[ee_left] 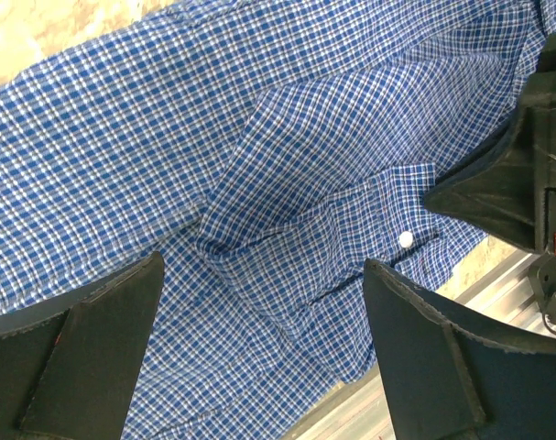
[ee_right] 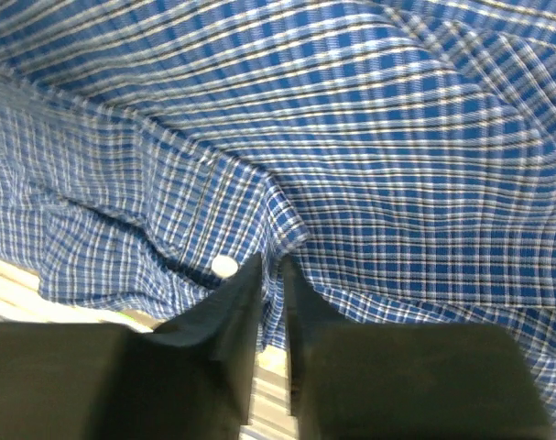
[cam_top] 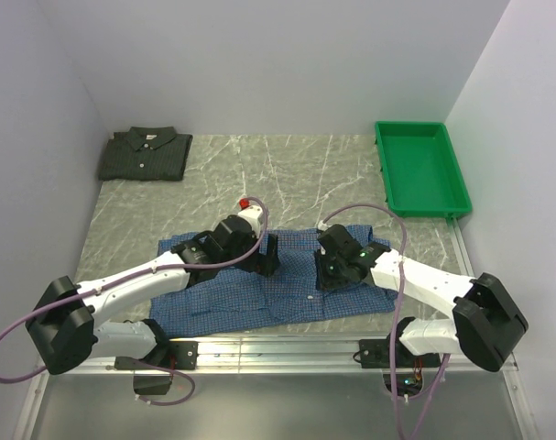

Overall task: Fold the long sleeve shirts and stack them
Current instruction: Fold the shirt

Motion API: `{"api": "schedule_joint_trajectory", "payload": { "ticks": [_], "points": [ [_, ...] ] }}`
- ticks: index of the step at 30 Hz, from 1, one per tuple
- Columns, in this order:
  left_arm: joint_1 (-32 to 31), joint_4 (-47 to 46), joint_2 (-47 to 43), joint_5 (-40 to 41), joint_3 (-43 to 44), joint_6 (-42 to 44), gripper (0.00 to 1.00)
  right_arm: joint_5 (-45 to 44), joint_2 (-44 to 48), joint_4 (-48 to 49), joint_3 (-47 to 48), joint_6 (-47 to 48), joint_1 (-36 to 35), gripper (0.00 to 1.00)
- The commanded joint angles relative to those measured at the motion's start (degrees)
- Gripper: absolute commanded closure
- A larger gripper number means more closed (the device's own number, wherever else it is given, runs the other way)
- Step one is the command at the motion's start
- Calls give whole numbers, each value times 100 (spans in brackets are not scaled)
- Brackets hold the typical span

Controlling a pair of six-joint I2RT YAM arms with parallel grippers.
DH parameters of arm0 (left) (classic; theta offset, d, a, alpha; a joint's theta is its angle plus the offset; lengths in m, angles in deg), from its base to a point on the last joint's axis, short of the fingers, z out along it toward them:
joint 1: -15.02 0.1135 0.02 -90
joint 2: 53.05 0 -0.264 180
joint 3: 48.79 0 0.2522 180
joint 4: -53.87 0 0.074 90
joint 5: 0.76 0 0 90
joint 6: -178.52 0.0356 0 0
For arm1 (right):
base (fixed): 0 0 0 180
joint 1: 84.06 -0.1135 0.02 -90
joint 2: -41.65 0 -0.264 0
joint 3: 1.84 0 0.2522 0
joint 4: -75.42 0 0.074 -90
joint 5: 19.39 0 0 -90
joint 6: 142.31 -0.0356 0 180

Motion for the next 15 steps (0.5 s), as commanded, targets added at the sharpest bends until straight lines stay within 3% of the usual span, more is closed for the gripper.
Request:
{"api": "schedule_joint_trajectory", "payload": {
  "ticks": [1,10,15],
  "points": [
    [-12,-280,111,-132,152,229,4,-337,-113,1,120,-246,-19,70],
    [-3,-306,-12,-114,-76,150,4,67,-263,705,-108,-361,-10,48],
    [-12,-332,-12,-149,-138,133,4,111,-333,696,-91,-335,-10,47]
  ]
}}
